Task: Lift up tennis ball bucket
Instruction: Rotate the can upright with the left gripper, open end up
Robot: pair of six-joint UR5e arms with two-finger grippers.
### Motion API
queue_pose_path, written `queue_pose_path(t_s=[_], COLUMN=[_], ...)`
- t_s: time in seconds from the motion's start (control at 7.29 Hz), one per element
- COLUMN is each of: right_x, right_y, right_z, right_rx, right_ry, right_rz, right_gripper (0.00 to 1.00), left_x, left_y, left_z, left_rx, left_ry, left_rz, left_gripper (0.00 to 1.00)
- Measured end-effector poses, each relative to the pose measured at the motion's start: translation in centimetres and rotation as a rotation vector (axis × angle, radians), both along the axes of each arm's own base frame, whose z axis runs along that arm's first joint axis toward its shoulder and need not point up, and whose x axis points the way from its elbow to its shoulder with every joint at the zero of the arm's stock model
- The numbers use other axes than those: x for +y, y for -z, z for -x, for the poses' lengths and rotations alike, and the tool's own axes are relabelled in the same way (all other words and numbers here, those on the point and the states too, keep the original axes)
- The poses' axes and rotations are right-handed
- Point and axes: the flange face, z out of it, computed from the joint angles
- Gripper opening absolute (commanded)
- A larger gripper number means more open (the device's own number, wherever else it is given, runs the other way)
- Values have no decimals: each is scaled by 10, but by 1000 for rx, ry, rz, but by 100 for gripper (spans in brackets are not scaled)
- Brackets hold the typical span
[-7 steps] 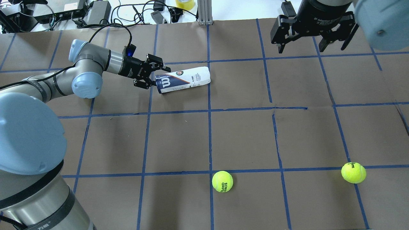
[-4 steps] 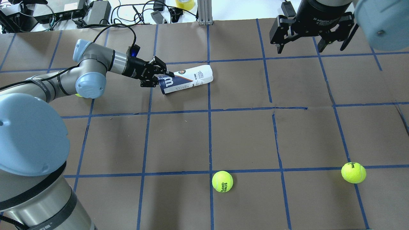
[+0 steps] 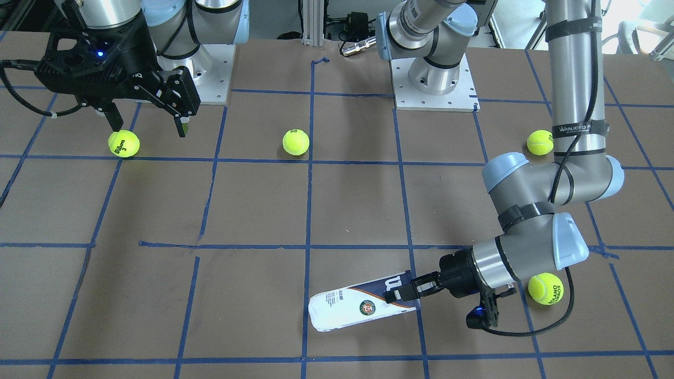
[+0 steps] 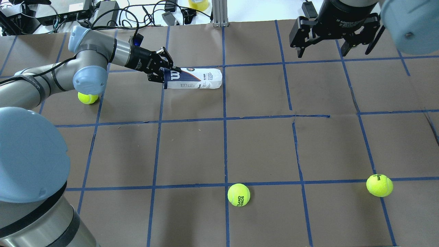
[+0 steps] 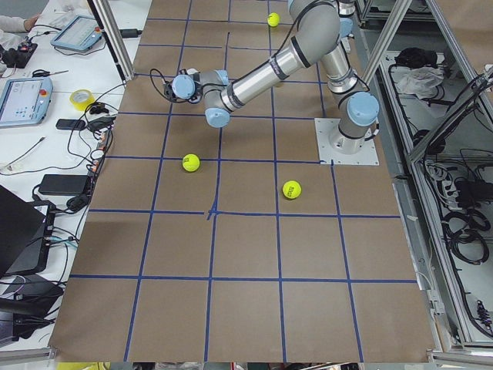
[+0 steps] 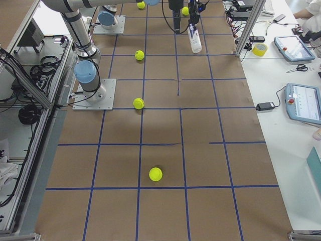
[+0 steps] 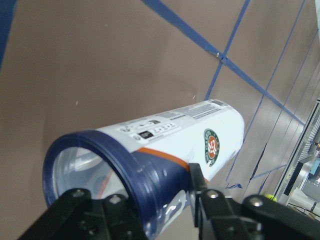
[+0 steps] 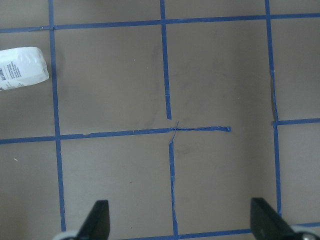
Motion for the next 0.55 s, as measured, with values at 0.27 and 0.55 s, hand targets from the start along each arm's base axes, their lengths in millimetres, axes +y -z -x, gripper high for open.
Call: queue_pose_path(t_s=[0.27, 0.55], right_x=[0, 0], right_y=[1, 1], right_z=[0, 0], right_rx=[1, 3], right_ry=[0, 0], right_rz=[-1, -2], right_gripper=[100, 100], left_x=[-10, -6], left_y=[-54, -96], left_z=[12, 50], left_rx=[-129, -335], left_ry=[-19, 15], left_rz=[40, 80], left_gripper=[0, 0])
